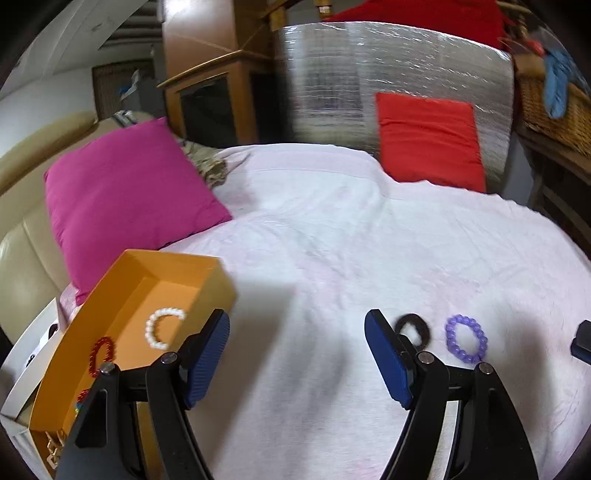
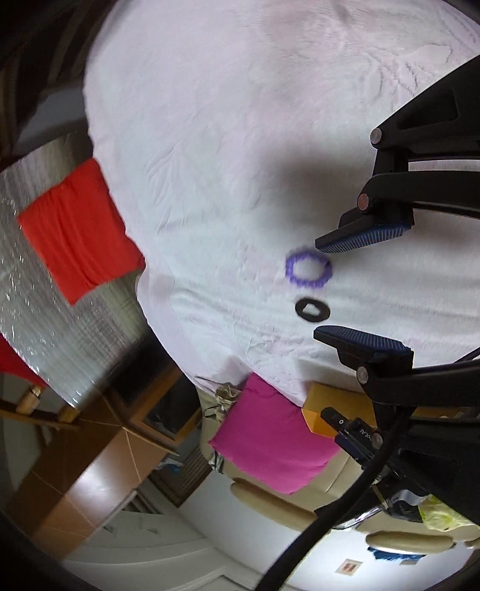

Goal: Organize jewelry
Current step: 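Move both tools back over the purple bracelet and black hair tie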

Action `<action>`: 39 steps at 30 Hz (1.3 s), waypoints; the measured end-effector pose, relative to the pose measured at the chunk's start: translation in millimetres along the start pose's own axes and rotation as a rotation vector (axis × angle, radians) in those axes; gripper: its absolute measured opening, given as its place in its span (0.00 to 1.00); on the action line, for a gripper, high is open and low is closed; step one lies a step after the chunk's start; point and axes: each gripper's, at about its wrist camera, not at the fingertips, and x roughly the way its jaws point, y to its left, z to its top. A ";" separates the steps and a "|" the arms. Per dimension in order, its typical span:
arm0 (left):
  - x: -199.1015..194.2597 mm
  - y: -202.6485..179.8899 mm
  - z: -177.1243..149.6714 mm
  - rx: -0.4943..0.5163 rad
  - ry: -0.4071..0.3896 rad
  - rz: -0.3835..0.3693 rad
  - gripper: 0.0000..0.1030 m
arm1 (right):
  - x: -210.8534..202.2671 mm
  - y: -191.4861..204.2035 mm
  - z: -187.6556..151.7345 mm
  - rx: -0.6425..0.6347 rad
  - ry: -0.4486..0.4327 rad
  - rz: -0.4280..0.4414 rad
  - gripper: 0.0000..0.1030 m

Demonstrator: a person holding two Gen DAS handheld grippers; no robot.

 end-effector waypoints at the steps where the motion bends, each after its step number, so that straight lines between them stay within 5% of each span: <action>1: 1.6 -5.6 -1.0 0.012 0.004 -0.005 0.74 | 4.1 -5.2 0.6 0.012 0.018 -0.006 0.43; 15: 27.2 -37.7 -3.5 0.077 0.034 -0.004 0.74 | 24.9 -21.1 -4.7 -0.027 0.120 -0.049 0.43; 39: 43.2 -27.0 -2.6 0.076 0.061 -0.022 0.74 | 72.7 -13.9 -4.4 -0.020 0.164 -0.077 0.43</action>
